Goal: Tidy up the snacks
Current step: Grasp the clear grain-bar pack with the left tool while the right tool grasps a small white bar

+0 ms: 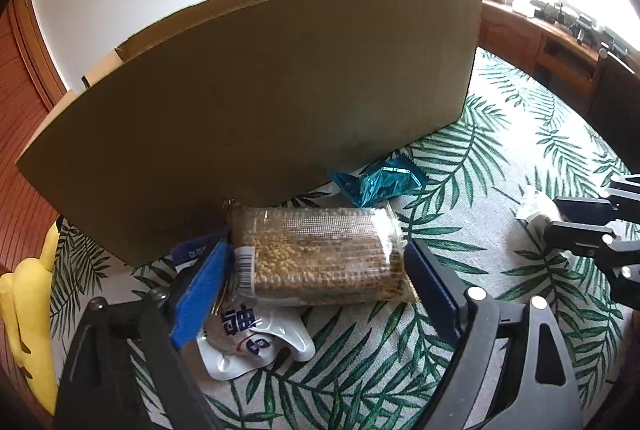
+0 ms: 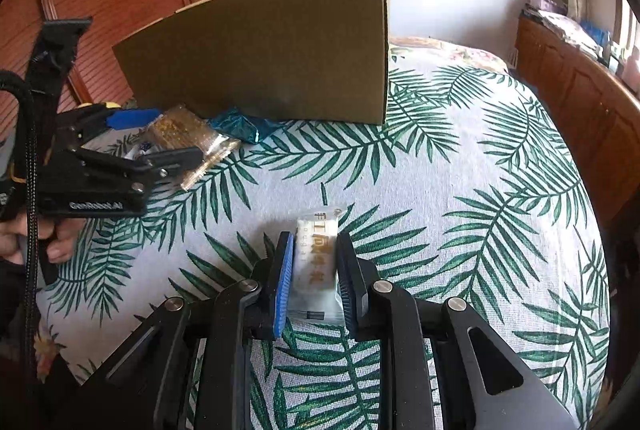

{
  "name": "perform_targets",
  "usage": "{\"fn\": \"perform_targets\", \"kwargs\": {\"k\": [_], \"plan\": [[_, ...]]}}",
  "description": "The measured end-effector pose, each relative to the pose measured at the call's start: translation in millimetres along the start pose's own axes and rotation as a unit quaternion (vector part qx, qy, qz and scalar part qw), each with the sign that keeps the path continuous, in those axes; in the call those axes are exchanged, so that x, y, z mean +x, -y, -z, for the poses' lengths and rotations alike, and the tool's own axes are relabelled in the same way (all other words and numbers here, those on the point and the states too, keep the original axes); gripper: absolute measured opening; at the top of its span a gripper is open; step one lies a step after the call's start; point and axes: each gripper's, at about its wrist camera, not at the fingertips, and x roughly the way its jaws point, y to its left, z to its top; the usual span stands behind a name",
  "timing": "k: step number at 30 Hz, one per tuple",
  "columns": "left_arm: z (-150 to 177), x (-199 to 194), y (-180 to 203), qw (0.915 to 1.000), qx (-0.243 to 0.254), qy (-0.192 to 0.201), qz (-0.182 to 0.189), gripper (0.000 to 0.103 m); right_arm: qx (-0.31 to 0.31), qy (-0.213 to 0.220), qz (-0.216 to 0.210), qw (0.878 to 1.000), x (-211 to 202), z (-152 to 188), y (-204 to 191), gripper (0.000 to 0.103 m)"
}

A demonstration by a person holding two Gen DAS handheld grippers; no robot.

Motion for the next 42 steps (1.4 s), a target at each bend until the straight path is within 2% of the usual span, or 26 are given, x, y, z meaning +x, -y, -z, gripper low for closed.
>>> {"fn": "perform_targets", "kwargs": {"k": [8, 11, 13, 18, 21, 34, 42], "plan": [[-2.6, 13.3, 11.3, 0.9995, 0.017, -0.011, -0.024, 0.096, 0.002, -0.001, -0.01, 1.0, 1.6, 1.4, -0.2, 0.02], [-3.9, 14.9, 12.1, 0.9996, 0.008, -0.013, -0.023, 0.095, -0.001, 0.002, -0.008, 1.0, 0.8, 2.0, -1.2, 0.02], [-4.8, 15.2, 11.9, 0.9997, 0.006, -0.013, -0.021, 0.094, -0.002, 0.002, -0.009, 1.0, 1.7, 2.3, -1.8, 0.02], [0.2, 8.3, 12.0, 0.9999, 0.004, -0.013, -0.009, 0.081, 0.0, 0.002, -0.011, 1.0, 1.6, 1.8, -1.0, 0.02], [6.9, 0.8, 13.7, 0.9998, 0.007, -0.016, 0.007, 0.079, 0.0, 0.002, -0.01, 1.0, 1.4, 1.9, -0.6, 0.02], [21.0, -52.8, 1.4, 0.9986, -0.029, 0.032, 0.029, 0.079, -0.002, 0.011, -0.005, 1.0, -0.3, 4.1, -2.0, 0.02], [8.8, -79.1, 1.2, 0.9969, -0.038, 0.061, 0.033, 0.079, -0.006, 0.018, -0.006, 1.0, -3.9, 4.8, -4.0, 0.02]]}}
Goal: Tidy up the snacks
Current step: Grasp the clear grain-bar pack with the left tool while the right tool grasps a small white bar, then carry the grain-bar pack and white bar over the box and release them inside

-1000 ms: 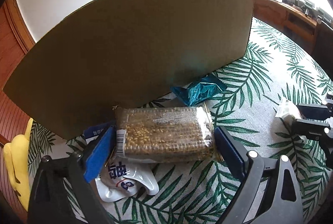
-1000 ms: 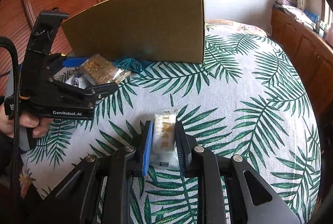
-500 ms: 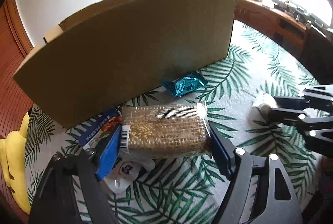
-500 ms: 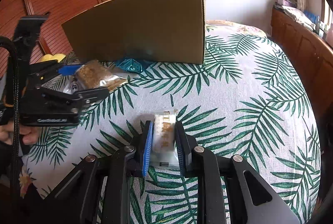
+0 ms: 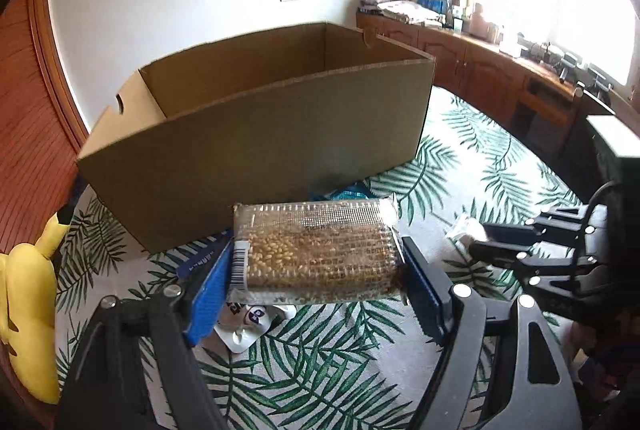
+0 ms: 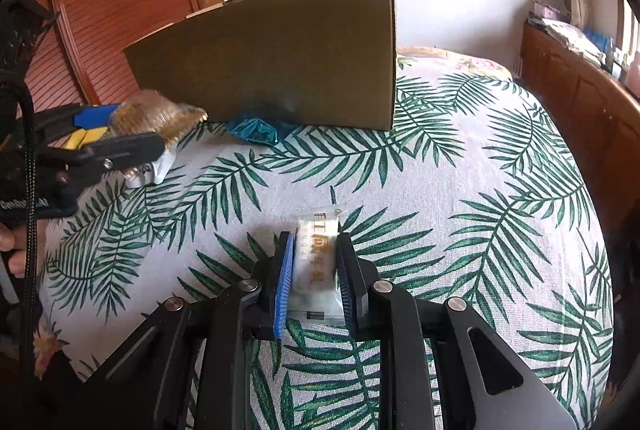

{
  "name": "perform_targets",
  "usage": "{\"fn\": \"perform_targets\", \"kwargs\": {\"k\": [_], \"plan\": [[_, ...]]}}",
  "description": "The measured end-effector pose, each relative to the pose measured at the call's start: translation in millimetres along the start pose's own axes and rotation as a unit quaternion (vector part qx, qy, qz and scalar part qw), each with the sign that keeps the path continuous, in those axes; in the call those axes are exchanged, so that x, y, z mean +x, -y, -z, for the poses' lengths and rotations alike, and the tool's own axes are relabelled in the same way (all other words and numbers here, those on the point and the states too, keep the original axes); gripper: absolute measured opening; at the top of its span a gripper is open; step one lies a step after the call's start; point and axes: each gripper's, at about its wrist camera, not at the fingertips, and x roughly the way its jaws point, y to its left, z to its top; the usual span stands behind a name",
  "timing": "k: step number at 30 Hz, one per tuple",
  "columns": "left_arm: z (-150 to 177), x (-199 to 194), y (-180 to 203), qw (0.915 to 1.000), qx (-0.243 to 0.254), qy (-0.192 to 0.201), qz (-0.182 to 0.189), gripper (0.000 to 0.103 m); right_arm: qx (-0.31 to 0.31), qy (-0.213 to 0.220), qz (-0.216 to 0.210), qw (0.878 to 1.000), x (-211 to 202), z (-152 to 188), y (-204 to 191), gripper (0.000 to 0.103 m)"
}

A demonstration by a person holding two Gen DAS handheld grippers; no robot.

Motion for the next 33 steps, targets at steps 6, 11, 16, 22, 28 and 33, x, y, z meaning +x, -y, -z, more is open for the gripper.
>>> {"fn": "perform_targets", "kwargs": {"k": [6, 11, 16, 22, 28, 33], "plan": [[-8.5, -18.0, -7.0, 0.9998, -0.004, 0.02, 0.003, 0.079, -0.002, 0.008, -0.003, 1.0, -3.7, -0.5, 0.7, 0.02], [-12.5, -23.6, -13.2, 0.9994, -0.01, 0.032, 0.003, 0.079, 0.003, 0.018, 0.001, 1.0, -8.9, -3.5, 3.4, 0.02], [-20.3, -24.5, -20.5, 0.9989, -0.016, 0.043, 0.002, 0.079, 0.0, 0.025, -0.001, 1.0, -17.5, -14.7, 6.9, 0.02], [-34.2, -29.1, -39.7, 0.9975, -0.03, 0.064, -0.004, 0.079, -0.019, 0.054, 0.003, 0.998, -35.4, -47.3, 4.8, 0.02], [-52.1, -29.3, -63.9, 0.996, -0.034, 0.081, -0.012, 0.079, -0.042, 0.086, 0.005, 0.995, -47.7, -82.1, -2.5, 0.02], [-66.9, -22.0, -79.0, 0.9953, -0.035, 0.089, -0.012, 0.079, -0.052, 0.1, 0.005, 0.994, -44.7, -108.7, -7.4, 0.02]]}}
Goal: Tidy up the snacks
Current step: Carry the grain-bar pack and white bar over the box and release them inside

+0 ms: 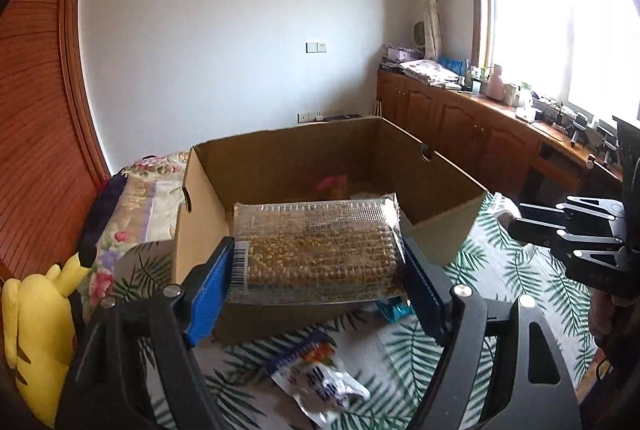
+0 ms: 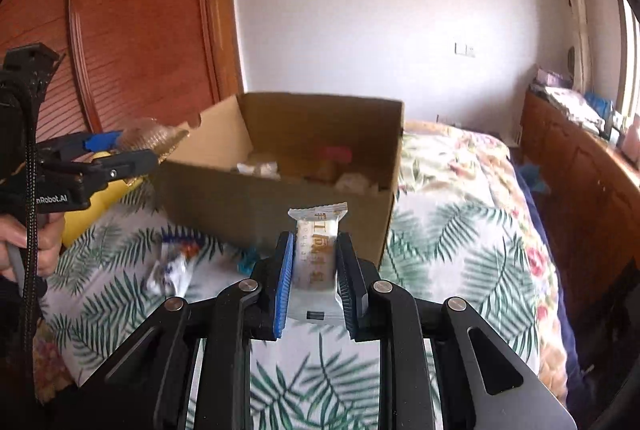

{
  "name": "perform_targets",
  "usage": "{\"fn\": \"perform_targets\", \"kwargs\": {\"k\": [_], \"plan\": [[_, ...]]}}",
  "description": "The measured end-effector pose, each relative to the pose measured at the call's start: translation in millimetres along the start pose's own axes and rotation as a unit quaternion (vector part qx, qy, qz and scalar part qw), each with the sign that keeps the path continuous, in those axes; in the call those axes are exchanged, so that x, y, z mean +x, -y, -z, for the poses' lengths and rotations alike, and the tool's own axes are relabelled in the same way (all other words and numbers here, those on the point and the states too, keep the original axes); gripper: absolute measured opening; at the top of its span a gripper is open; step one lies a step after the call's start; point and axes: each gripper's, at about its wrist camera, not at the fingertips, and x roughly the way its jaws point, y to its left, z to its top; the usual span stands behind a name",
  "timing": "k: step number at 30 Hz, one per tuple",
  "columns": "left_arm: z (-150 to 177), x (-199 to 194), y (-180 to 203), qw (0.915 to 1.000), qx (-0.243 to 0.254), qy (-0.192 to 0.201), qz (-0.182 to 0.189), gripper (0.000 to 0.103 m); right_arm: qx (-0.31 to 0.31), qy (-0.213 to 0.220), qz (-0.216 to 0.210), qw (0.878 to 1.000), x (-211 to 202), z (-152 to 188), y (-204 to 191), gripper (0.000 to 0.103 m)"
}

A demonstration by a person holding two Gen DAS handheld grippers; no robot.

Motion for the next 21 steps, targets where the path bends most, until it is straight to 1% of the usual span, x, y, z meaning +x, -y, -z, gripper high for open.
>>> {"fn": "perform_targets", "kwargs": {"k": [4, 9, 15, 21], "plan": [[-11.1, 13.5, -9.1, 1.0, -0.001, 0.002, -0.001, 0.079, -0.013, 0.008, 0.001, 1.0, 8.3, -18.1, -4.7, 0.02], [-17.0, 35.4, -17.3, 1.0, -0.008, -0.003, -0.001, 0.08, -0.028, 0.014, -0.002, 0.999, 23.3, -37.6, -12.3, 0.02], [-23.4, 58.7, -24.9, 0.9998, -0.018, -0.009, 0.002, 0.08, -0.041, 0.012, -0.009, 0.999, 44.1, -51.1, -19.7, 0.02], [-21.8, 85.8, -24.6, 0.9993, -0.021, -0.031, 0.007, 0.08, -0.045, 0.008, -0.01, 0.999, 64.0, -59.0, -22.0, 0.02]]}}
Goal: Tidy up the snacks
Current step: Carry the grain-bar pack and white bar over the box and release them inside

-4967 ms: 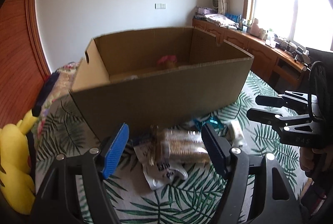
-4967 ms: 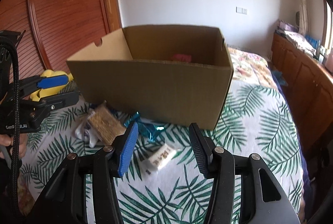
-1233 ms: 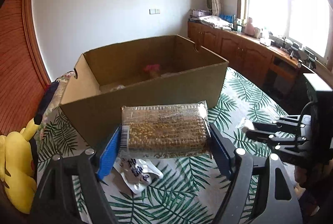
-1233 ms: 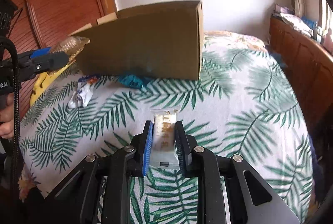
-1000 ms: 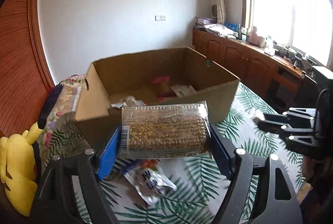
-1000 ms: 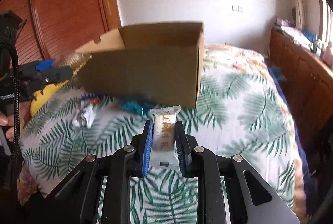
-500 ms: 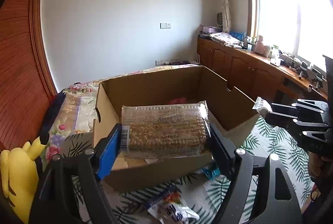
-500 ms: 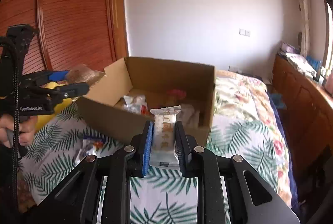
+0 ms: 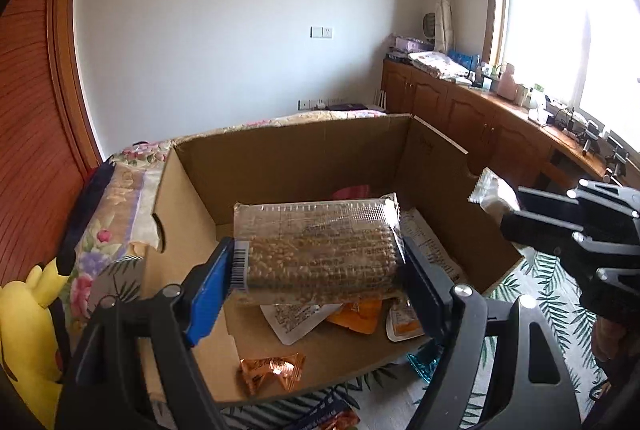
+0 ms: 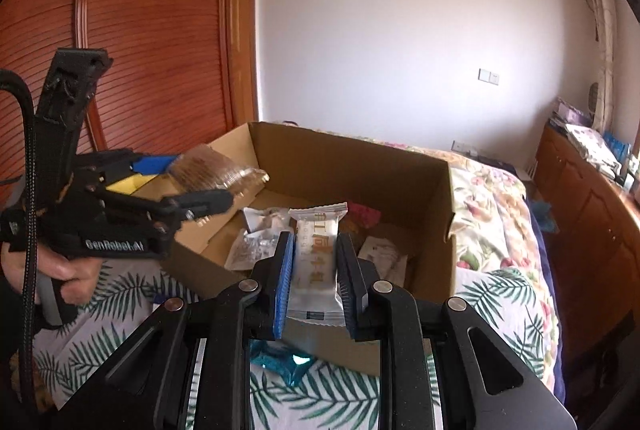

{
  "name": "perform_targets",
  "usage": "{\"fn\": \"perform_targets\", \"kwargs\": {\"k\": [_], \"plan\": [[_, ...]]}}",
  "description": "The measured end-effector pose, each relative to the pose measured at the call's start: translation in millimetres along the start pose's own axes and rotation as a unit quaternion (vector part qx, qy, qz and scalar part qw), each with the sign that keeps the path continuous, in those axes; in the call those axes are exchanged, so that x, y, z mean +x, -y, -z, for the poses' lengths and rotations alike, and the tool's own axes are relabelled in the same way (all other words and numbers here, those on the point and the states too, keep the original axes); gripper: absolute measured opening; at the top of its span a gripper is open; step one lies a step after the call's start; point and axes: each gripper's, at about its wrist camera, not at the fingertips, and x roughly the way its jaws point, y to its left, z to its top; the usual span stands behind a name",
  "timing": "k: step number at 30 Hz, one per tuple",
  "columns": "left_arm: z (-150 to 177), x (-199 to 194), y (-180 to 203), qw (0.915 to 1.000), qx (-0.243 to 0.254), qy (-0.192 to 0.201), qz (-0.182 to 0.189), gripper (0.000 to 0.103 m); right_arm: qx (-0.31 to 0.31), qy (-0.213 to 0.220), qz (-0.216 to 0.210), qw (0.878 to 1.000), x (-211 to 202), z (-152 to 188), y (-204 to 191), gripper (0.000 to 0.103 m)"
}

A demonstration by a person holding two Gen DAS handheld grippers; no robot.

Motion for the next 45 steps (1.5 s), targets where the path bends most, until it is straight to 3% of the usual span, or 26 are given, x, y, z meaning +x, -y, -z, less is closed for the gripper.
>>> {"fn": "perform_targets", "kwargs": {"k": [12, 27, 38, 45], "plan": [[-1.7, 30.6, 9.1, 0.999, 0.006, -0.041, -0.015, 0.08, 0.009, -0.014, 0.006, 1.0, 40.4, -10.4, 6.0, 0.02], [-1.5, 46.2, -7.0, 0.9961, -0.043, -0.071, 0.031, 0.086, 0.037, -0.05, -0.01, 0.998, 80.5, -15.2, 15.1, 0.02], [0.1, 43.5, -2.1, 0.9968, -0.045, -0.062, 0.022, 0.086, 0.051, -0.065, -0.014, 0.996, 79.6, -11.1, 19.8, 0.026], [-1.0, 32.4, 0.9, 0.9978, -0.04, -0.051, 0.012, 0.086, 0.052, -0.052, -0.01, 0.997, 66.9, -9.3, 19.0, 0.026]]}}
